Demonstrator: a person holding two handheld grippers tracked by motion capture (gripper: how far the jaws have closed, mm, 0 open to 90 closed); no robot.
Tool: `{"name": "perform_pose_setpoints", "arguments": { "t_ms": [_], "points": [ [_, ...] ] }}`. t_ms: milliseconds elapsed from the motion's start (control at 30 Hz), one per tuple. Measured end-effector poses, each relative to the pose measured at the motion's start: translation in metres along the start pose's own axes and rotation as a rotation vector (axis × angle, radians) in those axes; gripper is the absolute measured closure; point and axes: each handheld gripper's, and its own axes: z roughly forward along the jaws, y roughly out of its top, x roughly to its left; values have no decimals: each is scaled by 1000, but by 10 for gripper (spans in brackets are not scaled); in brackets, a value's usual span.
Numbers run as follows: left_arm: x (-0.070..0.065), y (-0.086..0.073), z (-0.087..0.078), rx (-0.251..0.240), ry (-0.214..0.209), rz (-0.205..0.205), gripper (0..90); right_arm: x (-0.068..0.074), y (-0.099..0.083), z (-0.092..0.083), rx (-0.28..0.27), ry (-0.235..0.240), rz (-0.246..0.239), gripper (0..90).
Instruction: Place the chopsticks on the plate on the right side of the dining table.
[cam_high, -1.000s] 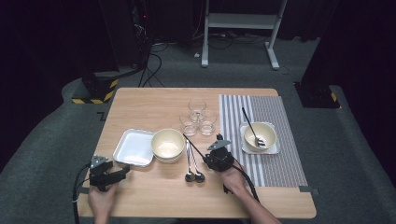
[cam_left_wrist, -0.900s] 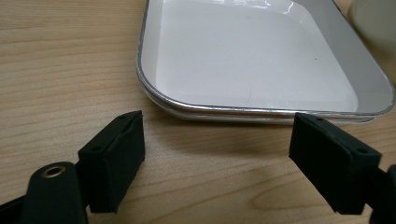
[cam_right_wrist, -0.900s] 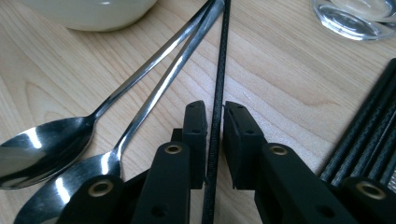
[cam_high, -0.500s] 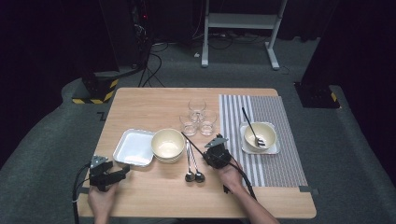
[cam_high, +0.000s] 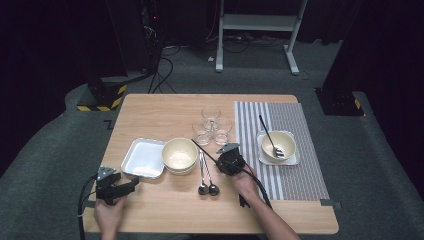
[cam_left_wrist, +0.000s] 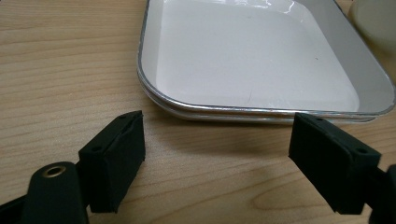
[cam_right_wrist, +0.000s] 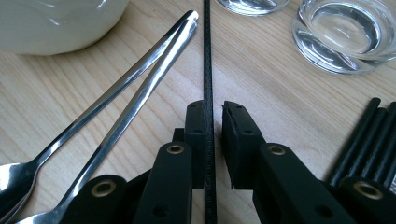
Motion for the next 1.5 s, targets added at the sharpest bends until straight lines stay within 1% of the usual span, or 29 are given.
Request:
{"name": "perform_pose_setpoints", "arguments": {
  "t_ms": [67, 300, 400, 500, 567, 600, 833, 900, 933, 1100, 1200, 1400, 1467, 1500],
  "points": [
    [0, 0, 0, 0, 0, 0, 186, -1, 4, 2, 12, 4, 3, 796],
    [0, 0, 0, 1, -2, -1, 185, -5, 6, 4, 6, 19, 22, 805],
    [0, 0, 0, 1, -4, -3, 186, -6, 6, 4, 11, 19, 22, 840],
    [0, 0, 0, 1, -4, -5, 185, -6, 8, 4, 21, 15, 17, 844],
    [0, 0, 0, 1, -4, -5, 185, -3, 8, 5, 25, -1, 7, 846],
    [0, 0, 0, 1, -3, 0, 185, -2, 9, 5, 26, -2, 5, 847],
    [0, 0, 0, 1, -3, -2, 185, -1, 9, 5, 23, -4, 6, 856],
    [0, 0, 0, 1, -4, -3, 185, -1, 9, 5, 21, 3, 13, 857],
    [0, 0, 0, 1, -5, -5, 185, 0, 9, 5, 19, 14, 29, 857],
    [0, 0, 0, 1, -4, -2, 185, -1, 10, 5, 15, 27, 25, 858],
    [0, 0, 0, 1, -5, -5, 185, -3, 11, 0, 0, 38, 39, 859],
    [0, 0, 0, 1, -2, 0, 185, -4, 12, -4, -19, 47, 35, 859],
    [0, 0, 0, 1, -3, 0, 185, -5, 13, -6, -22, 60, 46, 859],
    [0, 0, 0, 1, -3, -2, 185, -5, 13, -7, -24, 62, 42, 859]
  ]
}}
